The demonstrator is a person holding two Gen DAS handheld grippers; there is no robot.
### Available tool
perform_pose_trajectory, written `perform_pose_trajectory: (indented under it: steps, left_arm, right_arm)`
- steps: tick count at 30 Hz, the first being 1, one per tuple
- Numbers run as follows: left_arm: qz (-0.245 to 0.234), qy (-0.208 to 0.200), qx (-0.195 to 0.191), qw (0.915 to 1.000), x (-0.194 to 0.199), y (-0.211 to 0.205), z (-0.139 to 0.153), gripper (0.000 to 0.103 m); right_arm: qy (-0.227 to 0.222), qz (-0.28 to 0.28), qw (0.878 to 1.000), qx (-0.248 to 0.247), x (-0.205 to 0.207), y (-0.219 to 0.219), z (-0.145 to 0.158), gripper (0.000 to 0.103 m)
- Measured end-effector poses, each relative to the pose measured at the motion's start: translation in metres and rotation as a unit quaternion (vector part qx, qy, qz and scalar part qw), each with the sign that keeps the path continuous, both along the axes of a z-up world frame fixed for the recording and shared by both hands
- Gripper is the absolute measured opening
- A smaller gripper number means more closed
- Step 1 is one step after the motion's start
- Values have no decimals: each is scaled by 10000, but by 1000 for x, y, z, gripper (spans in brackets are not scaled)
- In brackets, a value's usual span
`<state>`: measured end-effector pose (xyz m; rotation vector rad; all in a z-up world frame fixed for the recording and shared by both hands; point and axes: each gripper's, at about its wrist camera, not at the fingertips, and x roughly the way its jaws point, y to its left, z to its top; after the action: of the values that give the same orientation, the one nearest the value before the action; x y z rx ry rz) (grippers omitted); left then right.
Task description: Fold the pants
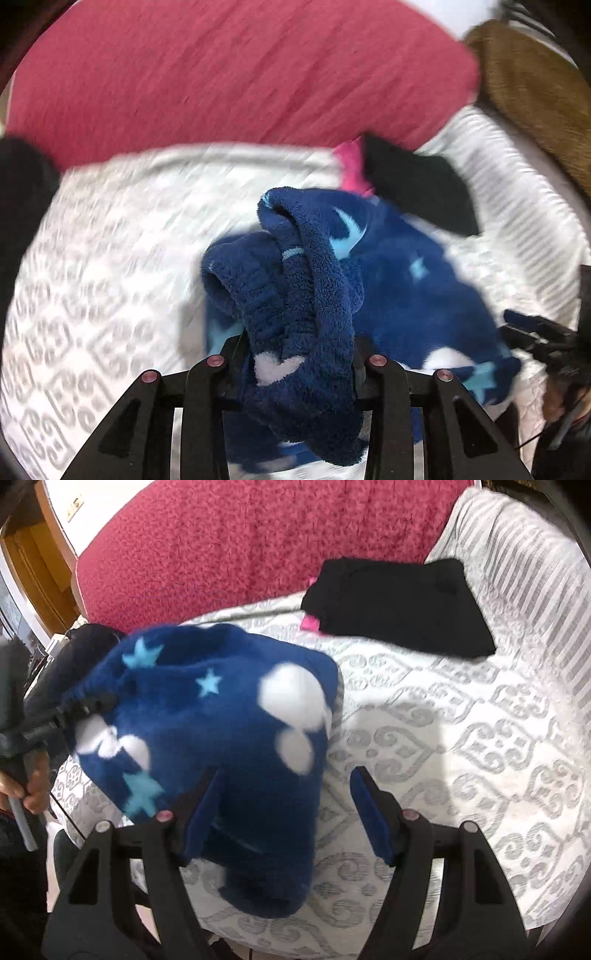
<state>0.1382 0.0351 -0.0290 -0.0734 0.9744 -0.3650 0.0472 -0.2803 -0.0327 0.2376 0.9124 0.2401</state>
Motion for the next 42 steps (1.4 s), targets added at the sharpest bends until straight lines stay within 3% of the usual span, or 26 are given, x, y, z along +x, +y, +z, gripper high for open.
perform_pose_trajectory:
  steps: [3, 8, 16, 20, 29, 35, 42]
  left_arm:
    - [40, 101, -128, 9999, -4, 12, -15, 38]
    - [-63, -104, 212, 9997, -12, 5, -8, 46]
    - [244, 40, 219, 9995, -13, 16, -25, 83]
    - [318, 238, 60, 9992, -13, 24, -36, 90]
    - [475, 602, -366, 9964, -11, 34, -53, 99]
    - [449, 523, -219, 9974, -14, 29, -46, 99]
    - [323, -171, -118, 9993, -24, 33, -3, 99]
  right_arm:
    - [223, 38, 9995, 213, 4, 1, -9, 72]
    - [314, -14, 9993, 192, 9, 1, -9, 72]
    - [541, -113, 9971, 527, 20, -1, -19, 72]
    - [723, -117, 9942, 794, 24, -5, -28, 75]
    - [1032, -211, 9847, 1385, 32, -18, -45, 87]
    - [1076, -188, 9851, 1326, 36, -15, -44, 88]
    - [551, -38, 9955, 765, 42, -6, -13, 88]
